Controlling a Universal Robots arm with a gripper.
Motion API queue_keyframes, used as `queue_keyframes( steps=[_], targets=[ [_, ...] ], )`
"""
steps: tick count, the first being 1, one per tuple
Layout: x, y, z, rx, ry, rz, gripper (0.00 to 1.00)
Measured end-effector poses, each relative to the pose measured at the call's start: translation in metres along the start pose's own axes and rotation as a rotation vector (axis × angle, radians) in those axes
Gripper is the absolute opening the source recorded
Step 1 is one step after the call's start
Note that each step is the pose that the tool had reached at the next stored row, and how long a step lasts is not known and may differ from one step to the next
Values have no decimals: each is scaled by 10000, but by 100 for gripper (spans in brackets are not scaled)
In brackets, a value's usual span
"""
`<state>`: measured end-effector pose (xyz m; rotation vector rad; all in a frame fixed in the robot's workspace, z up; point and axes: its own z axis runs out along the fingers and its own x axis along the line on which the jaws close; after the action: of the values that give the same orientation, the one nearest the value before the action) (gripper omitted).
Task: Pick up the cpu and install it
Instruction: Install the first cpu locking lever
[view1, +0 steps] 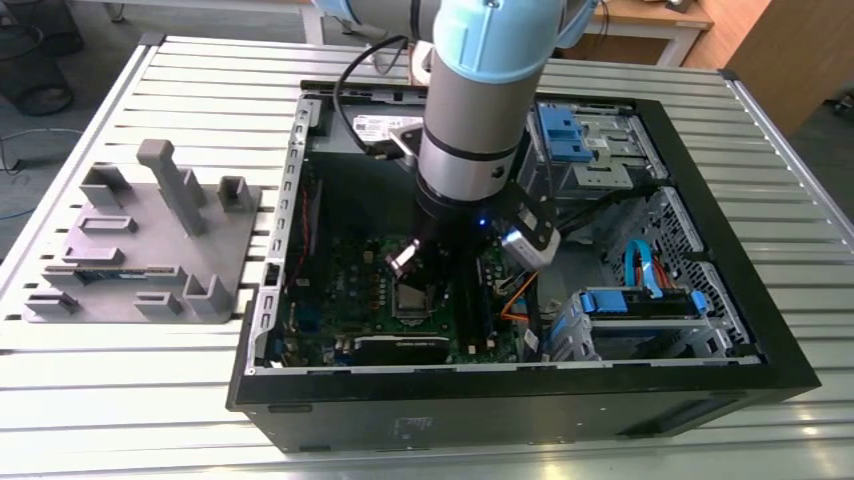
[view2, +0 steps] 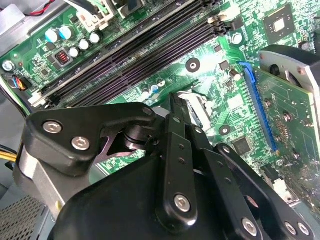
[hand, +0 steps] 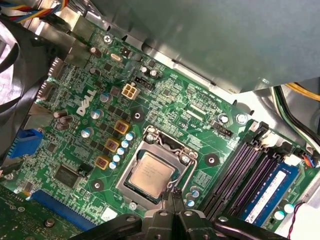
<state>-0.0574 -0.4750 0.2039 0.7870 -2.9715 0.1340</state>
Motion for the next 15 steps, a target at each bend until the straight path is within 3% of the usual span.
queue_keyframes(
  steps=[15],
  targets=[
    [17, -61, 25, 61, 66, 272, 11]
  ],
)
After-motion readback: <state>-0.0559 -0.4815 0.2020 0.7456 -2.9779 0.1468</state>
